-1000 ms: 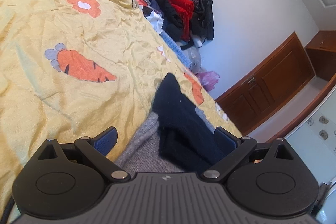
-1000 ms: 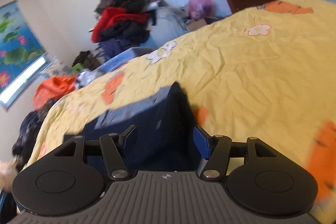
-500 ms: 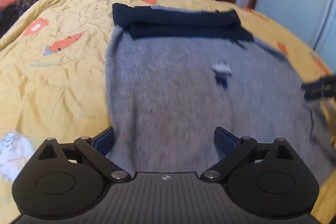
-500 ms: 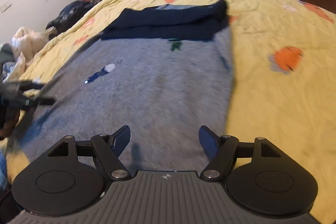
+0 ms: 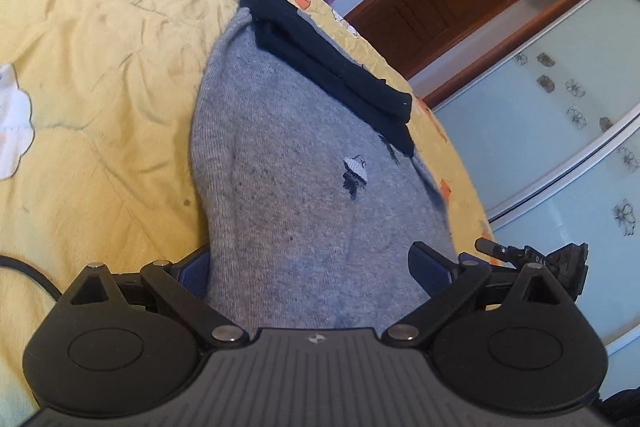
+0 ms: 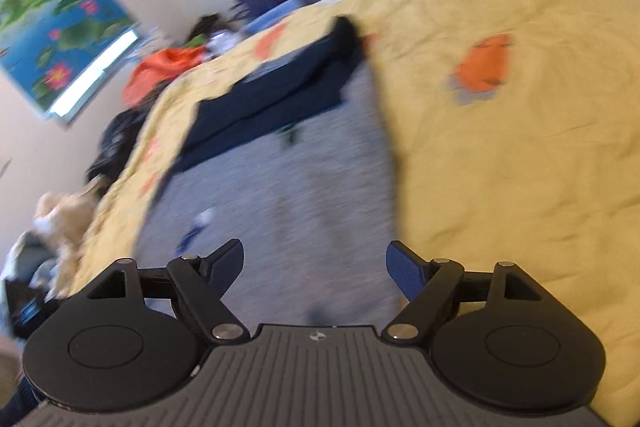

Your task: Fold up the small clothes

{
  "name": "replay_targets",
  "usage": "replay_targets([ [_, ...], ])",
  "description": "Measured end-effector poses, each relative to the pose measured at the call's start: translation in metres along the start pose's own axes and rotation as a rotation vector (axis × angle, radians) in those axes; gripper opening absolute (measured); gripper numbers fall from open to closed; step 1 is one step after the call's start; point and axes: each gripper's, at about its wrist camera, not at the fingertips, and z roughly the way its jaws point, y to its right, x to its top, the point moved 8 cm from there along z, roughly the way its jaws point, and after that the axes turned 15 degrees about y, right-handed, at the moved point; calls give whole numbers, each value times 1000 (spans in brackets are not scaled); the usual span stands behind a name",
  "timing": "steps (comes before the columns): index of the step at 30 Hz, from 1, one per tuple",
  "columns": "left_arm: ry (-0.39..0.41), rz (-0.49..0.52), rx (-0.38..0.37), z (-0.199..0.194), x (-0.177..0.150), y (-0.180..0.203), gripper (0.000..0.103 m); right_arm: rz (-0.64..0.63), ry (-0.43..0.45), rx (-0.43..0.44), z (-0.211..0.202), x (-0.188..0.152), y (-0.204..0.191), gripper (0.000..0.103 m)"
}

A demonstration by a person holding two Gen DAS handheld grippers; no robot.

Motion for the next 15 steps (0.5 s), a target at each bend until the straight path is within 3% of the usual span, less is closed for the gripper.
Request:
replay_targets([
  [4, 3, 9, -9, 0, -1, 2, 100, -89, -188, 94, 7, -36, -39, 82],
  [6, -1, 13, -6, 1, -1, 2, 100, -245, -251, 102, 0, -54, -54, 85],
  [11, -26, 34, -11, -3, -3, 2, 100, -558, -558, 105, -61, -93, -64, 85],
  [13, -27, 33, -21, -5, -4, 1, 100, -541, -640, 34, -81, -92, -53, 83],
  [15, -28, 28, -28, -7, -4, 0, 100, -471, -625, 3, -94, -82, -44, 84],
])
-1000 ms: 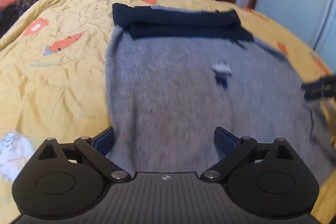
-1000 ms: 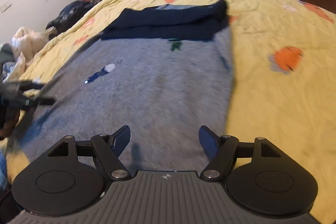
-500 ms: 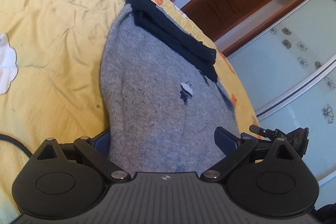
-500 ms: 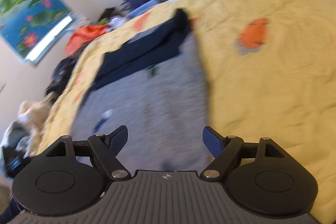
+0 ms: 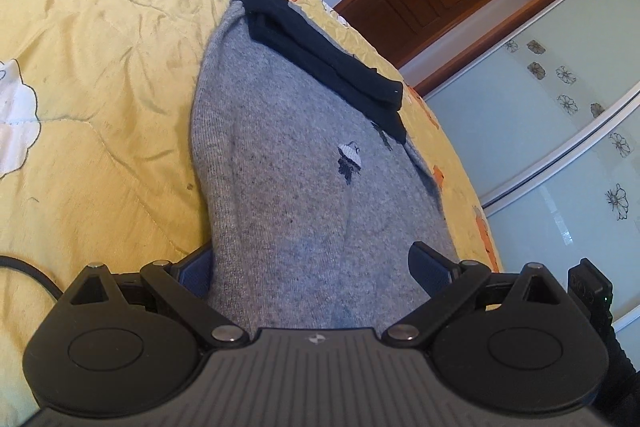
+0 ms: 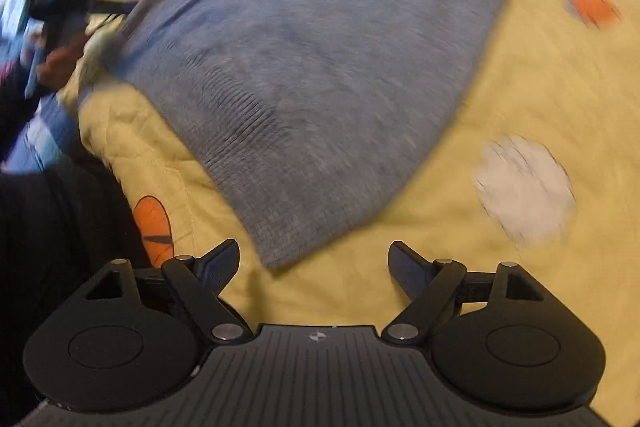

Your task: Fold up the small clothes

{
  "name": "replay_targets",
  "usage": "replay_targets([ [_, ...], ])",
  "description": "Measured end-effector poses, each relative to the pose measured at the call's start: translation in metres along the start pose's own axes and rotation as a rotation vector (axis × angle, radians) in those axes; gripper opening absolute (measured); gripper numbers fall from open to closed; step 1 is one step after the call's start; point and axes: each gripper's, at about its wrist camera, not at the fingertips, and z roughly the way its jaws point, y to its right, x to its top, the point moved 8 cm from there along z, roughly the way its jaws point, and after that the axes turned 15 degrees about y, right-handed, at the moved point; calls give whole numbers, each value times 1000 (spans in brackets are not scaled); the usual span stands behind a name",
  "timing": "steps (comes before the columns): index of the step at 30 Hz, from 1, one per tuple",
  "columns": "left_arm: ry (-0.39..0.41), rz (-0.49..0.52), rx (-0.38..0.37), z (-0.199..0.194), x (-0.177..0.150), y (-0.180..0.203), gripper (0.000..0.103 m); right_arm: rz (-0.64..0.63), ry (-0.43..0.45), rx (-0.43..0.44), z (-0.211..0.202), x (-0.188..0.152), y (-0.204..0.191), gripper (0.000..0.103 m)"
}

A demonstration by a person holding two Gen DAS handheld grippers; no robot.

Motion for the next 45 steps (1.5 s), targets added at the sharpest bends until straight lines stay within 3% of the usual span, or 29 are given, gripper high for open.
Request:
replay_targets([
  [3, -1, -10, -12, -1, 0, -1, 100, 162, 160, -7, -12, 11, 25, 87],
  [6, -3, -30, -12, -1, 1, -2, 100, 408, 290, 23, -2, 23, 52, 92],
  [8, -5, -52, -15, -1, 1, -3, 100, 547, 334, 109, 10, 24, 60, 99],
  [9, -7, -74, -22, -2, 0, -3, 100, 598, 357, 173, 16, 25, 58, 95],
  [11, -10, -149, -52, -5, -1, -6, 100, 679, 314, 286, 28, 26, 50, 86],
  [13, 11, -208, -80, -9, -1, -9, 100, 675, 293, 343, 36, 23, 37, 73],
  [15, 31, -270, -112, -14, 0, -12, 100, 649, 293, 346, 35, 21, 32, 67],
  [18, 31, -322, -146, -19, -1, -13, 100, 712, 294, 365, 33, 17, 39, 65],
  [24, -38, -298, -171, -21, -15, -4, 99, 779, 321, 388, 38, 14, 48, 64],
  [30, -83, -154, -92, -12, -27, 11, 99, 770, 313, 395, 42, 18, 45, 68],
  [33, -79, -137, -94, -8, -30, 16, 99, 760, 316, 401, 44, 21, 42, 70],
  [35, -46, -137, -103, -7, -30, 15, 94, 754, 320, 403, 46, 24, 39, 71],
  [37, -37, -116, -78, -6, -32, 12, 62, 745, 318, 406, 46, 25, 37, 73],
  [39, -35, -124, -50, -6, -32, 3, 51, 740, 316, 409, 47, 26, 35, 74],
  [42, -42, -159, -52, -9, -29, -5, 46, 742, 310, 413, 47, 26, 37, 74],
  [45, -47, -120, -30, -10, -29, -4, 38, 747, 343, 387, 47, 26, 36, 71],
])
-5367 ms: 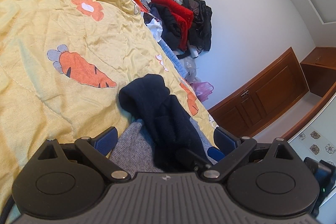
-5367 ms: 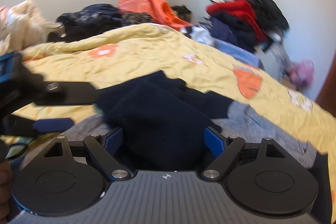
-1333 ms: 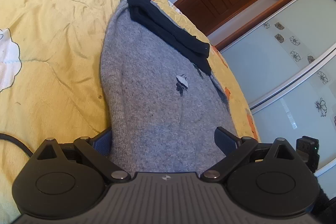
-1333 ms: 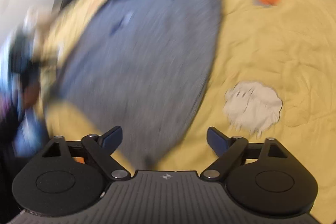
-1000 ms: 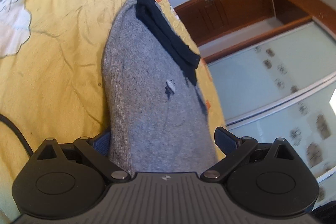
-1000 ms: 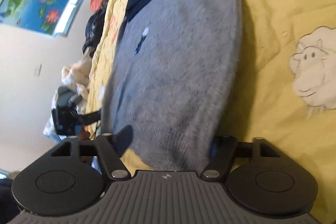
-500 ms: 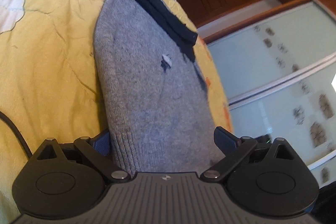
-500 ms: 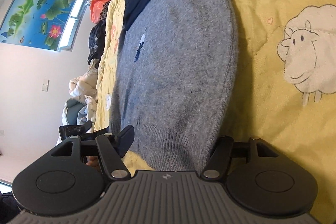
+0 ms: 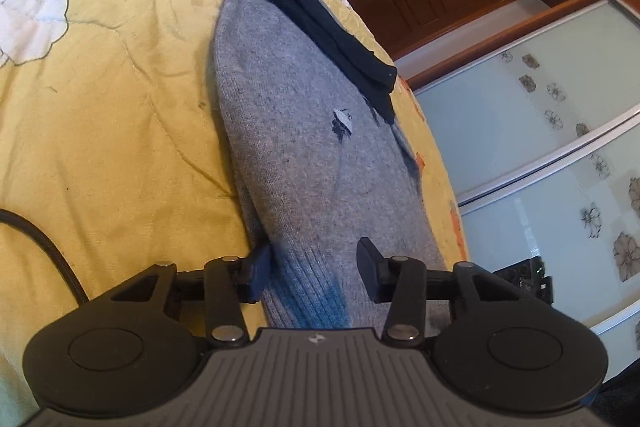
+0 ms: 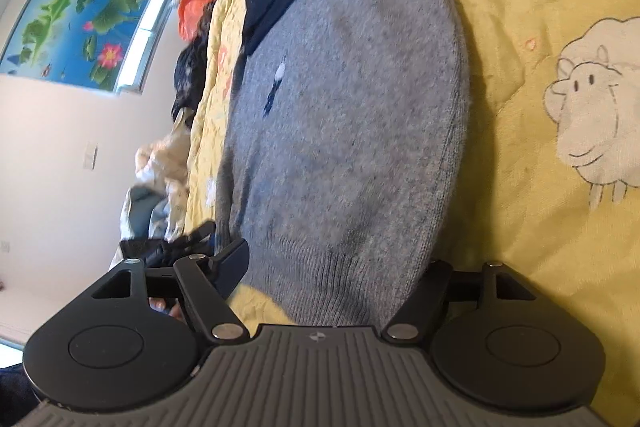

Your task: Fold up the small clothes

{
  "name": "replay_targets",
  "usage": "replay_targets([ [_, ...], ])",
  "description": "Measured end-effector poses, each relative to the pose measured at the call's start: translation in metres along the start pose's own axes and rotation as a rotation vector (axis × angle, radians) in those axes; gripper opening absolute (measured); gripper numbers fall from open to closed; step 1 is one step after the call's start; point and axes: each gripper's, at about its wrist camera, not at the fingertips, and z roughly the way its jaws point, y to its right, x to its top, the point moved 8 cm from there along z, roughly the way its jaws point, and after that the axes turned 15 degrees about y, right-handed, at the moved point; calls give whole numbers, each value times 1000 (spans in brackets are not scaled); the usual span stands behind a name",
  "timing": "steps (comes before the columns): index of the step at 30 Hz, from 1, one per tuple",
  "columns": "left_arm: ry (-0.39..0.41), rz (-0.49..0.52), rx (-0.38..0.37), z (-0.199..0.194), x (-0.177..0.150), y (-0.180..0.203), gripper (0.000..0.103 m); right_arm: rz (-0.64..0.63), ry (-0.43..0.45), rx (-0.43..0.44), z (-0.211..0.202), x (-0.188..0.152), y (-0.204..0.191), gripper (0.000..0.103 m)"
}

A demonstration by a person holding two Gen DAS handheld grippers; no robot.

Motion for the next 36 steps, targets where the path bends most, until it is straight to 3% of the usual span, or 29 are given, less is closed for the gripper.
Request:
replay_targets([
  [2, -2, 23, 15, 0, -1, 0, 34, -47, 29, -1, 1, -3, -3, 69],
  [3, -2, 15, 13, 0, 0, -1, 34, -78, 51, -12, 1, -4, -3, 63],
  [5, -4, -11, 5, -1, 0, -4, 34, -151, 102, -45, 3, -6, -5, 50],
  [7, -6, -26, 2, -1, 0, -5, 34, -188, 128, -78, 7, -7, -3, 27],
  [9, -3, -24, 7, -1, -1, -4, 34, -114, 100, -91, 11, -4, 7, 16],
  [11, 5, -1, 19, 0, -1, -2, 29, -54, 74, -81, 13, -1, 12, 15],
  [12, 6, 22, 37, 1, -2, -1, 17, -54, 64, -82, 13, 0, 13, 15],
  [13, 5, 44, 59, 1, -2, -2, 11, -61, 57, -86, 12, 0, 12, 15],
  [18, 68, 108, 112, -25, 15, -5, 8, -86, 92, -63, -13, 7, 4, 14],
  [21, 96, 80, 135, -45, 27, -18, 8, -82, 77, -133, -13, 4, 24, 9],
  [23, 74, 69, 157, -44, 23, -26, 8, -46, 73, -94, -10, 1, 27, 12],
  [26, 25, 58, 150, -33, 11, -27, 8, -43, 69, -71, -6, 0, 22, 24],
  [28, 31, 30, 136, -31, 9, -29, 11, -25, 65, -34, -7, 0, 17, 44],
  [30, 30, -56, 100, -29, 9, -35, 13, -12, 56, -9, -9, 1, 15, 53],
  [33, 37, -170, 64, -27, 9, -42, 20, -7, 53, -2, -10, 4, 15, 53],
  [36, 53, -188, 36, -24, 8, -37, 31, -4, 58, 1, -8, 4, 13, 55],
])
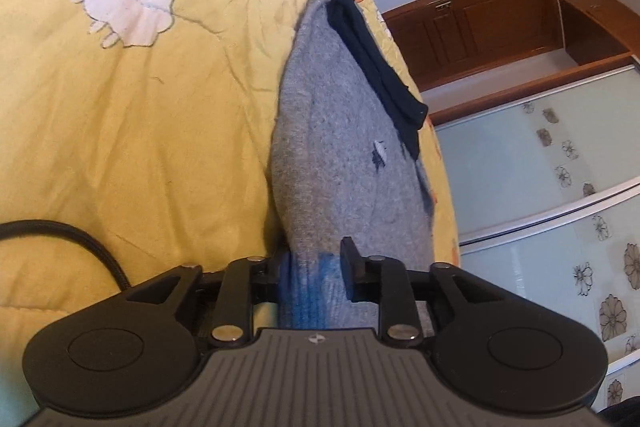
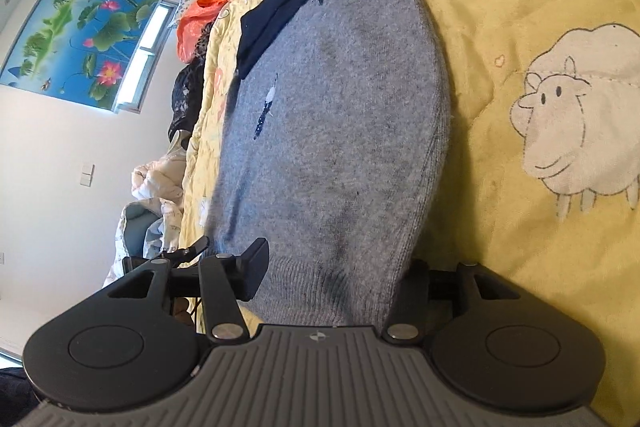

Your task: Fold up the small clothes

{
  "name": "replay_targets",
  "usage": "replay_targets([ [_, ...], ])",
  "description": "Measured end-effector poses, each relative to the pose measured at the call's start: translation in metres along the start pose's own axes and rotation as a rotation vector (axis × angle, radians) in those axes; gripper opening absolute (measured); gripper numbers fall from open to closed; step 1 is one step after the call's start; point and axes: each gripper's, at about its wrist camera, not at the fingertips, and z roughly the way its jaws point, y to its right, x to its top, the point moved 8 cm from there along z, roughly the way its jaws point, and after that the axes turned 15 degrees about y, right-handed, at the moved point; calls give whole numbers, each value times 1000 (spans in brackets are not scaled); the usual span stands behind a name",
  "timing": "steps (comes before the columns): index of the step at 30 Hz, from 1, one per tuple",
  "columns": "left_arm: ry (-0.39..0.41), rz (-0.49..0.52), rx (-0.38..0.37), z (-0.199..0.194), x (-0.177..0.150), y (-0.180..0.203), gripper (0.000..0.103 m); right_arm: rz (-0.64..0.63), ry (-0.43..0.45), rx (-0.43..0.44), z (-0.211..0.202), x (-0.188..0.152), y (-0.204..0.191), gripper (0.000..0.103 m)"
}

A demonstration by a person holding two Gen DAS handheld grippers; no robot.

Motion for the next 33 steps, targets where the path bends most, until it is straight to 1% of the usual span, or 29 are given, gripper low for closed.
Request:
replay_targets([
  [1, 0, 7, -6, 1, -1, 3, 34, -4, 1, 2, 0, 0, -1, 56],
  [2, -1, 18, -7, 3, -1, 6, 34, -8, 5, 0, 1, -1, -2, 55],
  [3, -3, 37, -4, 4, -2, 8, 33, -15, 9, -6, 2, -1, -2, 52],
  [4, -4, 60, 0, 5, -3, 10, 31, -26, -2, -22, 4, -4, -2, 33],
  [5, -6, 90, 13, 6, -3, 12, 23, -34, -21, -46, 7, -7, 1, 19],
  [6, -14, 140, 55, 7, -4, 13, 7, -40, -32, -70, 8, -8, 4, 14],
  [7, -21, 187, 95, 6, -3, 13, 7, -42, -25, -68, 6, -8, 5, 14],
  [9, 2, 243, 128, -5, 5, 15, 6, -41, 4, -43, -4, -3, 0, 13],
  [11, 42, 309, 174, -20, 18, 16, 6, -50, 37, -74, -13, 1, 3, 13],
  [13, 53, 288, 170, -28, 25, 11, 6, -27, 20, -97, -11, -3, 16, 12],
  [14, 50, 268, 168, -27, 25, 7, 6, -3, 8, -81, -8, -7, 19, 12],
  [15, 35, 250, 160, -22, 22, 5, 6, 18, -1, -61, -5, -9, 20, 14],
  [17, -5, 231, 152, -11, 13, 4, 7, 26, -9, -49, 0, -12, 16, 19],
  [18, -11, 213, 135, -8, 9, 5, 9, 29, -11, -33, 0, -12, 13, 29],
  [19, -18, 185, 116, -6, 7, 5, 11, 31, -13, -8, -1, -12, 10, 42],
  [20, -30, 147, 97, -4, 4, 4, 12, 26, -18, 17, -2, -12, 4, 49],
  [21, -33, 110, 81, -2, 4, 3, 13, 13, -24, 31, -3, -11, -1, 60],
  [22, -32, 75, 67, -1, 2, 1, 13, -1, -30, 39, -3, -11, -6, 65],
  [23, -32, 49, 57, 0, 2, -1, 13, -17, -35, 31, -2, -12, -7, 64],
  [24, -30, 40, 52, 1, 2, -1, 13, -35, -33, 14, 0, -11, -8, 58],
  [25, -27, 42, 52, 2, 2, -1, 13, -56, -34, -5, 2, -12, -7, 38],
  [26, -23, 56, 55, 2, 2, 1, 12, -75, -45, -34, 5, -13, -4, 23],
  [27, -17, 85, 62, 2, 2, 3, 12, -88, -48, -64, 8, -13, 0, 13],
  [29, -11, 154, 80, 3, 1, 12, 11, -85, -22, -47, 7, -12, 0, 14],
  [30, -11, 177, 76, 4, 1, 16, 10, -89, -12, -43, 6, -10, -2, 14],
  [33, 9, 192, 33, 4, 12, 31, 10, -97, 21, 3, 4, 2, -12, 14],
])
